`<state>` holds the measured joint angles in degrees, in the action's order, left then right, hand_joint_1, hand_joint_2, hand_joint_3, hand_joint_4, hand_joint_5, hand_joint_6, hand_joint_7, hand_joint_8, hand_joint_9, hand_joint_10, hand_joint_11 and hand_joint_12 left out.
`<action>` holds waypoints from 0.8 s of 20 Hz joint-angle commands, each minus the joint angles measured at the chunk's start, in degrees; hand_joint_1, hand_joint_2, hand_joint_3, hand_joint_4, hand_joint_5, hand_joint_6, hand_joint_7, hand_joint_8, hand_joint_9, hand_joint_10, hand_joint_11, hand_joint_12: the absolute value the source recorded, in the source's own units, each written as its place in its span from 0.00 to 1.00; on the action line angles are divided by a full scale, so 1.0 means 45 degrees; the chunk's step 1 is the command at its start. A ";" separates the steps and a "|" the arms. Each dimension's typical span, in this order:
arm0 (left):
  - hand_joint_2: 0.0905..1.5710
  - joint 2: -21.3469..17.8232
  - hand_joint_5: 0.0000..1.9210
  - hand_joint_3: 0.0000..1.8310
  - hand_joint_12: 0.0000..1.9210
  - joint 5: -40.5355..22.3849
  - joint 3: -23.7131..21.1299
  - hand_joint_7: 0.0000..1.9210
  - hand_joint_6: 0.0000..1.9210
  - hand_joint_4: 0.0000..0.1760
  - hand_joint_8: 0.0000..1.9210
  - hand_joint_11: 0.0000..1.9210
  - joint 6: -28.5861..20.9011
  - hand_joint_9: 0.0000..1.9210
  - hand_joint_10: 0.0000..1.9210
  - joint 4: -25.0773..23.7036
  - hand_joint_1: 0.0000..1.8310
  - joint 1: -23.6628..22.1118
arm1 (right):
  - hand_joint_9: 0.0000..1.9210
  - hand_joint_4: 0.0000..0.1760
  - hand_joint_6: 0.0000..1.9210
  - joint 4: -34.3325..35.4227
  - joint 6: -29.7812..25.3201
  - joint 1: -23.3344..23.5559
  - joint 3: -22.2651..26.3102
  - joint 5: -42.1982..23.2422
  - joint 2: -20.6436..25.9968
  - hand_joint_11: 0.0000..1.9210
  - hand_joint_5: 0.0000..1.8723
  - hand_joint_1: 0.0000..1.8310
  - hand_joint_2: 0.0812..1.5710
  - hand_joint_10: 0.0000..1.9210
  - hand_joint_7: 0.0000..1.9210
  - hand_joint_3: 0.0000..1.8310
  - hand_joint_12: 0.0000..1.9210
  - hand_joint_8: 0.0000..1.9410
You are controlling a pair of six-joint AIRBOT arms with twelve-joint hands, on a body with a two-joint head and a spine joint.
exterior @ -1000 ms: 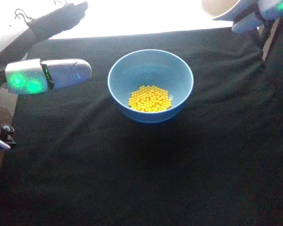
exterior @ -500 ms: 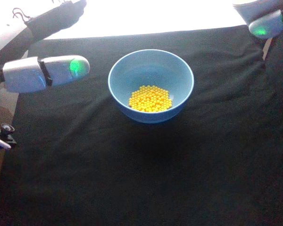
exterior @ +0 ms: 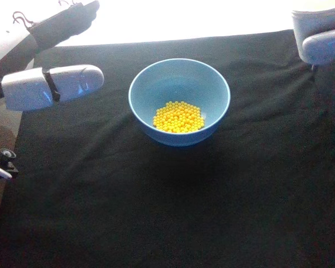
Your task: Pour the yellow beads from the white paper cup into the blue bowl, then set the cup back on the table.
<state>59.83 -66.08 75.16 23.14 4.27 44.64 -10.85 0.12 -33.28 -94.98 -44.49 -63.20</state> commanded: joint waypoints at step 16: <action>0.53 0.0125 0.13 0.00 0.18 -0.2084 0.0038 0.15 0.00 0.26 0.00 0.06 -0.0122 0.16 0.00 0.0595 0.22 0.0390 | 0.61 0.00 0.55 0.4804 0.0814 -0.2738 -0.0651 -0.4203 -0.1512 0.47 0.50 0.60 0.71 0.00 0.63 0.00 0.00 0.00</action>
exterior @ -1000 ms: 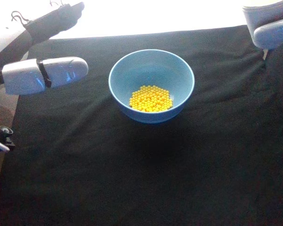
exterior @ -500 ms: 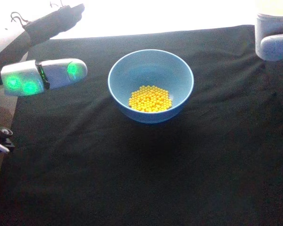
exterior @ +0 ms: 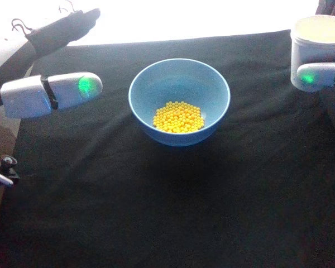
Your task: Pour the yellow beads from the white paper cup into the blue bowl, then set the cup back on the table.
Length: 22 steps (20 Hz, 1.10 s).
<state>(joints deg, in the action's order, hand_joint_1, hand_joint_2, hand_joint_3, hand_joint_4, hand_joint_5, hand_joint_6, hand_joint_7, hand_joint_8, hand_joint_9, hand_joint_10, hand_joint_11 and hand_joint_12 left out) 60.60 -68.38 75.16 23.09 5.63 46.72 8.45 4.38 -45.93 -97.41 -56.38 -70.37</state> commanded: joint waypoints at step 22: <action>0.53 -0.0046 0.13 0.00 0.19 -0.1852 -0.0046 0.15 0.00 0.32 0.00 0.06 -0.0202 0.16 0.00 0.0429 0.24 0.0031 | 0.59 0.00 0.52 0.0713 -0.0136 -0.0679 -0.0390 -0.1282 -0.0752 0.53 0.51 0.62 0.70 0.00 0.60 0.00 0.05 0.00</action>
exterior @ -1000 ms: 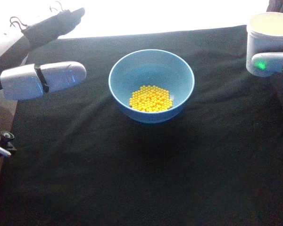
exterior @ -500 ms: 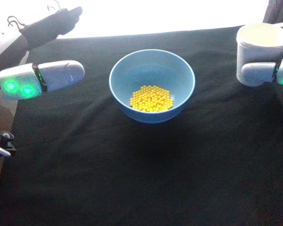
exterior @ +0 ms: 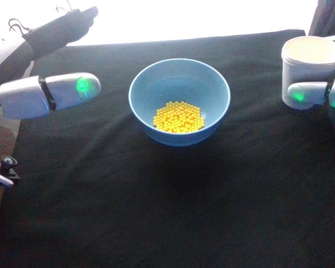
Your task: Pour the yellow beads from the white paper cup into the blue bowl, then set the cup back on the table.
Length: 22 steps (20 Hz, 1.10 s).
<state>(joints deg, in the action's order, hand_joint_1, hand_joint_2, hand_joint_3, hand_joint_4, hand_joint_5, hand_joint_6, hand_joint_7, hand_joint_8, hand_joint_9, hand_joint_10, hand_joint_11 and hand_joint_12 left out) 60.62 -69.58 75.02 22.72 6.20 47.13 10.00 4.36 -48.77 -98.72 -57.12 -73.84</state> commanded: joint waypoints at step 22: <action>0.54 0.0030 0.11 0.00 0.17 -0.1421 0.0075 0.14 0.00 0.22 0.00 0.06 -0.0120 0.16 0.00 0.0271 0.24 -0.0059 | 0.11 1.00 0.00 0.0123 -0.0139 -0.0077 -0.0121 -0.1043 0.0134 0.12 0.05 0.39 0.40 0.00 0.12 0.00 0.00 0.00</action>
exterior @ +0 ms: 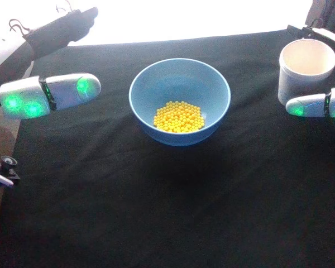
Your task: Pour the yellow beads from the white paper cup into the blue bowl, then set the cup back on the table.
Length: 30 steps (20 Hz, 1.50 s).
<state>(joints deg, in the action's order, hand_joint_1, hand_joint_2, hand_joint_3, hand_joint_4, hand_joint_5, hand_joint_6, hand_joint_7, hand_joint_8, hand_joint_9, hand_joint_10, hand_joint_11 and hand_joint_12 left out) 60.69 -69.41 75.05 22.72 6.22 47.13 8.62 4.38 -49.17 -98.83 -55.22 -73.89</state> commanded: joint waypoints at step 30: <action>0.53 -0.0898 0.10 0.00 0.10 -0.1322 -0.0211 0.10 0.00 0.15 0.00 0.06 -0.0091 0.11 0.00 0.0289 0.26 -0.0055 | 0.00 1.00 0.00 0.0119 0.0961 0.0013 0.2886 -0.2035 0.3210 0.02 0.00 0.32 0.27 0.00 0.00 0.00 0.00 0.00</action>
